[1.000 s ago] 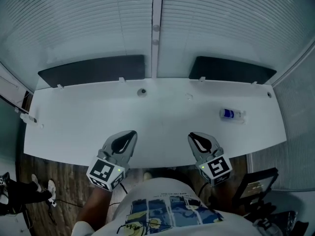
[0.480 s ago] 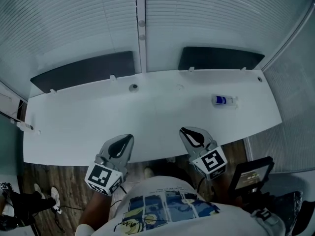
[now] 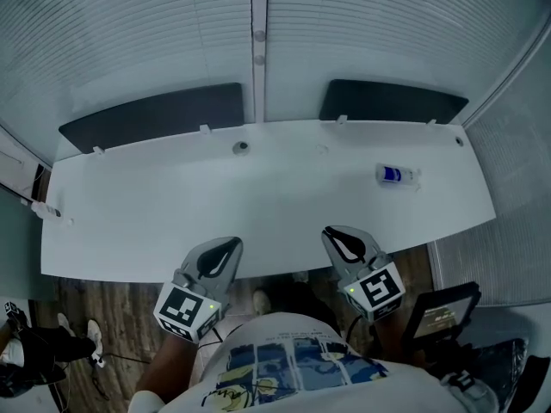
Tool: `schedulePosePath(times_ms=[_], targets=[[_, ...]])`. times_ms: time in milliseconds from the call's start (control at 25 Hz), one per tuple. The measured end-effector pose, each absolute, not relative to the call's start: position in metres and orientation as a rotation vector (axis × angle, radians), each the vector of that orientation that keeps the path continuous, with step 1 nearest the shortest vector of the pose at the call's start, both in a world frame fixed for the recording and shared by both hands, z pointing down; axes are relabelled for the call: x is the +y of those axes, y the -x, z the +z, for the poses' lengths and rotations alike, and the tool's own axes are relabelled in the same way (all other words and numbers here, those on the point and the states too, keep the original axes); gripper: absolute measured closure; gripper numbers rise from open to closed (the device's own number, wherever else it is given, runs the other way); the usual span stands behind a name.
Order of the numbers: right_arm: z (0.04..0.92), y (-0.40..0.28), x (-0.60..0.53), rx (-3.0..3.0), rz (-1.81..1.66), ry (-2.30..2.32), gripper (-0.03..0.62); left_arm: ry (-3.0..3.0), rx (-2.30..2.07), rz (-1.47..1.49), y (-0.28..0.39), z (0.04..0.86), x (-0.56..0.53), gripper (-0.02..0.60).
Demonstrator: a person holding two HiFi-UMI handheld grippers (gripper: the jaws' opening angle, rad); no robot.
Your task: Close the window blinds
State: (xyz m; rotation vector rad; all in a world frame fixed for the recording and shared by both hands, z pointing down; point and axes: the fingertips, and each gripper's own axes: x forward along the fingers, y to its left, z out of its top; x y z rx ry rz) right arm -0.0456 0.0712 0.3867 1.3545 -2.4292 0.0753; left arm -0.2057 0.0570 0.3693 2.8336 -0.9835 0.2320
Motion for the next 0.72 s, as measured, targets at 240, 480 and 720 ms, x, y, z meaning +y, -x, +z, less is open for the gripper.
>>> schedulePosePath(times_ms=[240,480,720], targets=[[0.394,0.039,0.076,-2.406,0.079,-1.36,0.582,-2.828,-0.971,0.25,0.203,0.375,0.056,0.574],[0.397,0.038,0.077,-2.395,0.102,-1.368,0.582,-2.831,-0.959,0.262,0.2,0.38,0.054,0.574],[0.394,0.036,0.076,-2.394,0.095,-1.382,0.582,-2.84,-0.942,0.282,0.196,0.382,0.054,0.574]])
